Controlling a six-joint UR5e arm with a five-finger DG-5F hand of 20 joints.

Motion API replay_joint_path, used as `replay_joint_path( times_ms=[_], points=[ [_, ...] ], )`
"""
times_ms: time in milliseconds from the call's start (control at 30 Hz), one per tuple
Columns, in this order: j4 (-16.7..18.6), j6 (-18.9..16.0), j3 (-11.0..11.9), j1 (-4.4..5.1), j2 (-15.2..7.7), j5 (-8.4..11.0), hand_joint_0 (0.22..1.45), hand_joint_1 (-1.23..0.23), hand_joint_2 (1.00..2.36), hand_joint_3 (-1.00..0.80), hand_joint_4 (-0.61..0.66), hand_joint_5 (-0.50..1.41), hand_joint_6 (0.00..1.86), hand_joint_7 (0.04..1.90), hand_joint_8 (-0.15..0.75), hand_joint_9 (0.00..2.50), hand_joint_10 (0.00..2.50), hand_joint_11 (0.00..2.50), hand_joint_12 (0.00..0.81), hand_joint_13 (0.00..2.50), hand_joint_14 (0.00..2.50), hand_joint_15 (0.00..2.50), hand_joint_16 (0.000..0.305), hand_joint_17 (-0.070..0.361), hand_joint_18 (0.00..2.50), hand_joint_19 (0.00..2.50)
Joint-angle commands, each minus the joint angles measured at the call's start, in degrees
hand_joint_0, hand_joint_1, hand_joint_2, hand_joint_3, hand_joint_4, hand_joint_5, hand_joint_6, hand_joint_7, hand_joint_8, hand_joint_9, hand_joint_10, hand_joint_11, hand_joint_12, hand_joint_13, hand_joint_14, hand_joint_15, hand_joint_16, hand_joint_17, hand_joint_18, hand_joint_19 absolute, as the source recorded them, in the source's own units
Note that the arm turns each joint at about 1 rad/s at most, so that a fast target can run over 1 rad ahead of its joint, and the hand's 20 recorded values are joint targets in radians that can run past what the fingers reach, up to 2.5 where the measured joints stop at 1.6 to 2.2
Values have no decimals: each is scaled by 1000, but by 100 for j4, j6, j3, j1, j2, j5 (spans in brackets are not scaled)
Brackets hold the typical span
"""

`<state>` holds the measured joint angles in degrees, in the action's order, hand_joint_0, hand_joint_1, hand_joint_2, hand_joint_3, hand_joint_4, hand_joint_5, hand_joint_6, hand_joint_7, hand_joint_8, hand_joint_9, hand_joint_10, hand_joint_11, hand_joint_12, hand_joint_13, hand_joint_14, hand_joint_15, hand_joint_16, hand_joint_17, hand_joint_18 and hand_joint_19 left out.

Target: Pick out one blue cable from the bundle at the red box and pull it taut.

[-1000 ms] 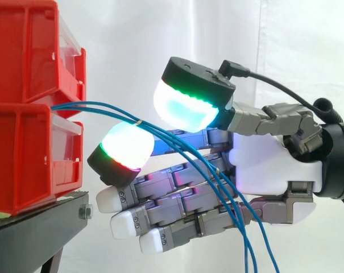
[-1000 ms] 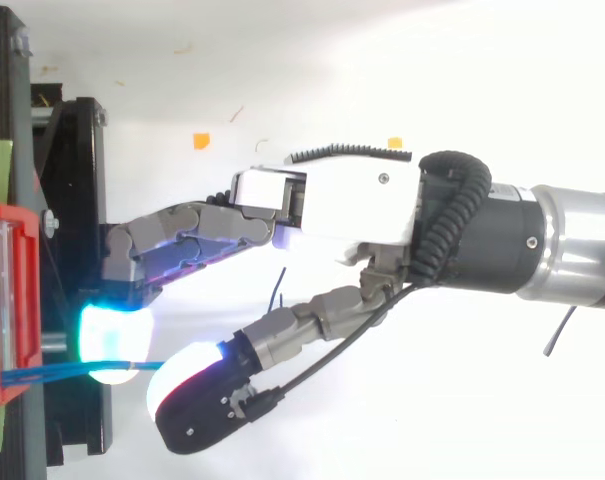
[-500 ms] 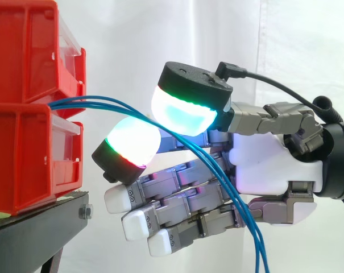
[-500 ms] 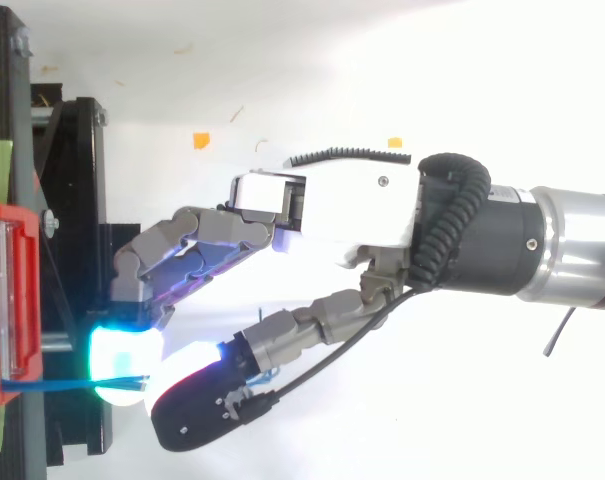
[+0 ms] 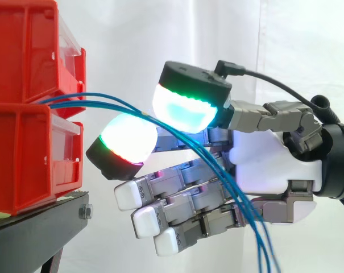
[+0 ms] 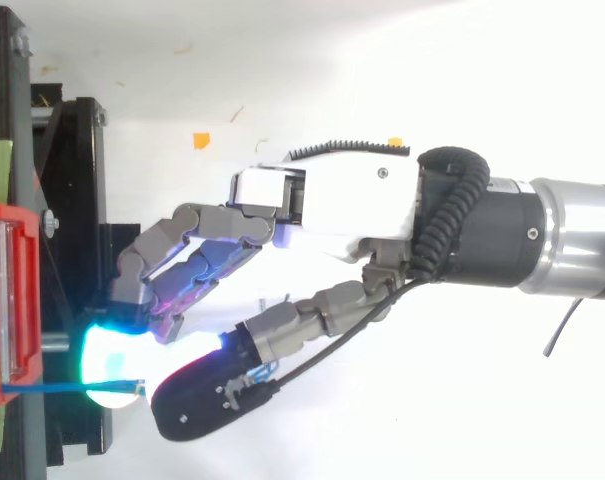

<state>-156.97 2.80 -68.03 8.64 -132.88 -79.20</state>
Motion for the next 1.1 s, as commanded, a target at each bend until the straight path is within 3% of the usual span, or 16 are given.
replay_joint_path(
  times_ms=[0,233,400,500,633,1067],
  points=[
    [-9,-104,0,-29,-1,-131,539,-649,1005,-424,154,-157,837,705,261,795,18,461,341,757,18,497,43,97,519,562],
    [0,-148,0,-29,-1,-157,504,-682,1000,-500,165,-150,827,725,267,834,17,471,352,786,20,496,45,102,561,553],
    [-9,-148,0,-38,-1,-157,600,-827,1000,-500,121,-145,859,724,249,861,17,493,331,827,20,520,40,90,622,562],
    [-9,-148,0,-38,8,-157,633,-838,1012,-363,17,-154,899,706,245,874,17,514,325,840,20,527,40,90,642,570],
    [-26,-148,0,-47,8,-157,615,-804,1021,-179,-31,-156,946,729,248,920,17,521,329,862,21,539,40,90,654,576],
    [-53,-359,9,-126,8,-430,589,-737,1011,-82,-14,-118,946,745,301,1065,15,515,384,966,18,529,51,115,777,570]
  ],
)
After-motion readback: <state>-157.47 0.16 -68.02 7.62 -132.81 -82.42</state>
